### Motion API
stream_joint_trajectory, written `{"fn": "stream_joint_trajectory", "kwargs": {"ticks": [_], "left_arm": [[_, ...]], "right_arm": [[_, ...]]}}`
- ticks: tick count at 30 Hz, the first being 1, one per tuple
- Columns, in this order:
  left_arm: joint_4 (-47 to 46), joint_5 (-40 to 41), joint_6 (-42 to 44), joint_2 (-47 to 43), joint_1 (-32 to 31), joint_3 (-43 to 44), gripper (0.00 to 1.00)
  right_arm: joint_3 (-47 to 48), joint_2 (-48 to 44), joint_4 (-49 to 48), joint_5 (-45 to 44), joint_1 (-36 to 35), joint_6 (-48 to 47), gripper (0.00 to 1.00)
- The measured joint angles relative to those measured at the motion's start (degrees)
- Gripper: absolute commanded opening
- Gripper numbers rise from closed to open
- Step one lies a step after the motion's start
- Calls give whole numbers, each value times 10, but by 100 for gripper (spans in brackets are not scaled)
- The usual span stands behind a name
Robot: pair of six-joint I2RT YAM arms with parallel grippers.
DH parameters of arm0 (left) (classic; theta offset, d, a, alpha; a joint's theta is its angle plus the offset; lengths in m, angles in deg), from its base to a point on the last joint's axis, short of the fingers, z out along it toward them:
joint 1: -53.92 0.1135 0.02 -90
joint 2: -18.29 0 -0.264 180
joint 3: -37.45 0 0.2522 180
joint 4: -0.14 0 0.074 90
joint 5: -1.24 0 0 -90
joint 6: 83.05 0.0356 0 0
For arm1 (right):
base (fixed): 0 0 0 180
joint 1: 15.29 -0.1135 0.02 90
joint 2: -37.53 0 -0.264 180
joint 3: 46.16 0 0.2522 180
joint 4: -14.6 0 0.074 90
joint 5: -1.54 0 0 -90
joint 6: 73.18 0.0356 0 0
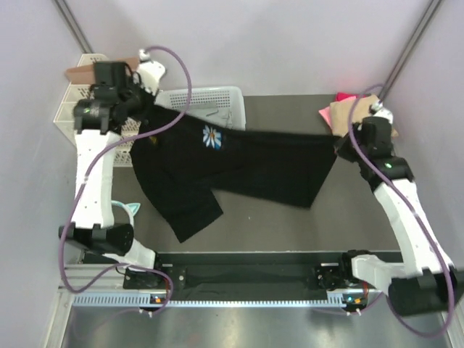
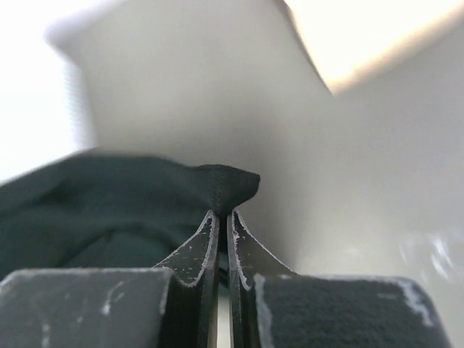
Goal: Fold and stack the t-shirts
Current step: Flatten out the tshirt
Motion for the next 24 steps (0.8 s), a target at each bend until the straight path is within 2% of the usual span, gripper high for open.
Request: {"fn": "stream_joint_trajectory", "kwargs": {"ticks": [2,4,8,11,14,17,19,21,24], "left_arm": [[4,-20,-13,-23,-3,59,0],[16,-48,-25,-77,-5,80,0],[54,-98,-34,-228,-6,48,0],[84,-122,-37,-325,-6,37,0],[120,-137,-38,-377,-6,82,0],[136,-148,-43,-377,-6,140,0],[137,-151,-45,-374,-6,147,0],[125,-151,-47,-375,-7,116,0],[80,-151,-48,-379,-7,-8,0]], "right_arm": [[36,-64,-1,10,-19,-7,0],[71,-135,-2,23,-41,-13,0],[132,-269,24,38,-56,-30,0],[188,-332,75,33,-56,-42,0],[258,-352,134,14,-56,-51,0],[299,-351,173,-8,-56,-55,0],[304,-348,193,-28,-56,-54,0],[297,-334,208,-46,-56,-50,0],[258,-300,203,-78,-56,-43,0]]}}
